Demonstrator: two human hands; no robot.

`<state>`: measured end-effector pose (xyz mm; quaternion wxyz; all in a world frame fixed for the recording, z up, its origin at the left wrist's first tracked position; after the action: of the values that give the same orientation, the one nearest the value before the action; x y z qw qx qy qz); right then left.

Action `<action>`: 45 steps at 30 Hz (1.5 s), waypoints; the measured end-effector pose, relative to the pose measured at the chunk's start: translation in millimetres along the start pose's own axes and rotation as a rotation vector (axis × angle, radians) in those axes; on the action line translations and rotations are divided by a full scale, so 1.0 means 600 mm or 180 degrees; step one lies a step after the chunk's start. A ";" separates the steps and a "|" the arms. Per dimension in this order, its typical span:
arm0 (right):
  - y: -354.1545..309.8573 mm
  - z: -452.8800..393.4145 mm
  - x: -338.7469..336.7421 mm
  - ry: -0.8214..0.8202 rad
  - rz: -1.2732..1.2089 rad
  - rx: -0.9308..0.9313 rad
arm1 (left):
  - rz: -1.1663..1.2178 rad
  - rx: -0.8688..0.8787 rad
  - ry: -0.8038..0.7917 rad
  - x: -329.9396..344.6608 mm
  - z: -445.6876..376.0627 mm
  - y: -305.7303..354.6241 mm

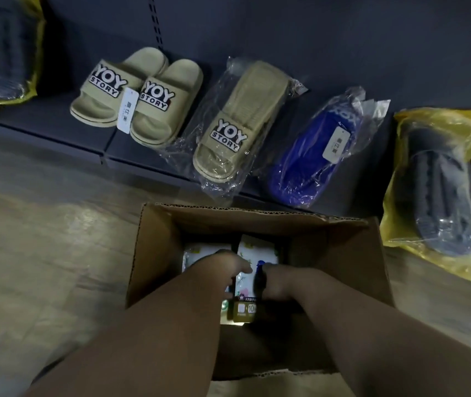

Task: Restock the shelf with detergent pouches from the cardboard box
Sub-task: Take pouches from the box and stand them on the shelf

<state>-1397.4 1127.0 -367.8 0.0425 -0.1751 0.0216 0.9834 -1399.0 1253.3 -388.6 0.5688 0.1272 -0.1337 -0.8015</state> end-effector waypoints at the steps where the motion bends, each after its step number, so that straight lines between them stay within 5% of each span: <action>1: -0.002 0.003 -0.005 0.0045 -0.0053 -0.0027 | 0.0152 -0.0078 -0.0071 0.006 0.002 -0.008; 10: 0.022 0.033 -0.049 0.0597 -0.1824 0.0337 | -0.0898 0.0185 0.0217 -0.033 0.022 0.021; 17: 0.048 0.105 -0.057 0.0211 -0.3660 0.0226 | -0.0799 0.0528 0.0440 -0.076 0.116 0.060; 25: 0.056 0.238 -0.118 0.0156 -0.4909 -0.1002 | 0.0057 0.1764 0.0504 -0.115 0.289 0.161; 30: 0.040 0.363 -0.212 0.0208 -0.4695 -0.1814 | -0.0010 0.2192 0.0559 -0.170 0.407 0.245; 34: 0.038 0.504 -0.347 0.0858 -0.4218 -0.2541 | 0.0177 0.3070 0.0609 -0.198 0.570 0.381; 40: 0.109 0.753 -0.518 0.2972 -0.3333 -0.3281 | 0.0502 0.4797 -0.0022 -0.151 0.820 0.570; 45: 0.183 0.782 -0.618 0.4078 -0.3419 -0.3220 | 0.0694 0.5215 0.1038 -0.115 0.834 0.659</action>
<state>-1221.4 1016.3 203.8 0.3849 -0.6604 -0.4665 0.4450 -1207.8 1227.7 223.1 0.3831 0.6003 -0.6007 -0.3632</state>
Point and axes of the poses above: each hand's wrist, its own z-axis away from the middle knuckle, its own x-axis out of the palm, y = z × x, the point moved 6 cm from there along -z, towards the middle knuckle, and after that the axes turned 6 degrees about x, right-handed, at the moved point
